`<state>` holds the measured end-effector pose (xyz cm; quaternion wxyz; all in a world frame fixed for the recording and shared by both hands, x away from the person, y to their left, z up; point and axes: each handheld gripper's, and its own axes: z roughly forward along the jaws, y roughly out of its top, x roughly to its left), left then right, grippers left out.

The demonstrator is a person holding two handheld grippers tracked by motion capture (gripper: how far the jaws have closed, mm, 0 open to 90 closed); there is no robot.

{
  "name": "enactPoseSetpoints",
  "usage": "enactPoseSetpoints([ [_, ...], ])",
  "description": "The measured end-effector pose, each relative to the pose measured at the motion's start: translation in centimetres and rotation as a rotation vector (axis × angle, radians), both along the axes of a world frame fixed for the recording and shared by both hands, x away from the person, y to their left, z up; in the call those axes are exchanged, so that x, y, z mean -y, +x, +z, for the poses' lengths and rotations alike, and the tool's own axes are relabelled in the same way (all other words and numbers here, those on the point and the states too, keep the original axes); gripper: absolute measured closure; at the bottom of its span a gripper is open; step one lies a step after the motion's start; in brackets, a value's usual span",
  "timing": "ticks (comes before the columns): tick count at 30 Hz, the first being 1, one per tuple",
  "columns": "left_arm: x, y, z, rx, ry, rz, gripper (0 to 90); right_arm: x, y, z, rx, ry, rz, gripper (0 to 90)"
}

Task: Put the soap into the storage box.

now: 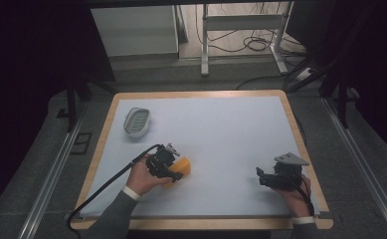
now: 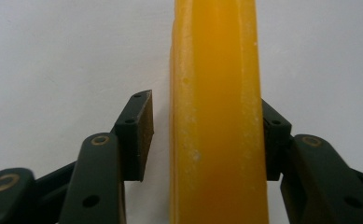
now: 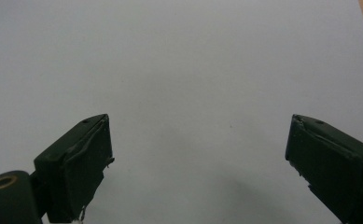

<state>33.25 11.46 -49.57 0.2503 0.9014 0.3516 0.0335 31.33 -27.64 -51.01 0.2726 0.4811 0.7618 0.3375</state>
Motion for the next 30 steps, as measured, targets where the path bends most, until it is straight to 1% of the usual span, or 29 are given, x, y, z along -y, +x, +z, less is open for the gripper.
enactPoseSetpoints([
  [1, 0.0, 0.0, 0.0, -0.013, -0.010, -0.004, 54.0, 0.0, 0.0, 0.0, -0.003, -0.004, 0.000, 7.2],
  [2, 0.1, 0.0, 0.0, -0.016, -0.011, -0.007, 56.0, 0.0, 0.0, 0.0, -0.001, -0.003, 0.000, 7.3],
  [7, 0.2, -0.2, 0.0, 0.002, 0.000, 0.003, 60.0, 0.1, 0.0, 0.1, -0.001, 0.000, -0.004, 7.3],
  [8, 0.2, -0.2, 0.1, 0.005, -0.002, 0.007, 60.0, 0.1, 0.0, 0.1, -0.001, 0.000, -0.004, 7.3],
  [12, -0.1, 0.0, 0.2, -0.008, 0.001, 0.004, 60.8, 0.2, 0.0, 0.1, 0.002, 0.002, -0.007, 7.3],
  [15, -0.3, 0.0, 0.4, -0.008, 0.002, 0.005, 60.8, 0.2, 0.0, 0.1, 0.003, 0.001, -0.009, 7.3],
  [20, -1.0, 0.1, 1.0, -0.006, -0.022, 0.011, 60.8, 0.3, 0.0, 0.1, 0.005, -0.003, -0.018, 7.3],
  [21, -1.3, 0.2, 1.3, 0.001, -0.031, 0.018, 60.8, 0.3, 0.0, 0.1, 0.006, -0.004, -0.018, 7.2],
  [23, -1.6, 0.3, 1.7, 0.012, -0.038, 0.027, 60.8, 0.3, 0.0, 0.1, 0.008, -0.004, -0.017, 7.3],
  [28, -2.4, 0.4, 2.4, 0.008, -0.050, 0.034, 60.8, 0.2, 0.0, 0.1, 0.007, -0.005, -0.017, 7.2],
  [30, -2.7, 0.4, 2.7, 0.014, -0.052, 0.042, 60.8, 0.2, -0.1, 0.1, 0.009, -0.004, -0.015, 7.3],
])
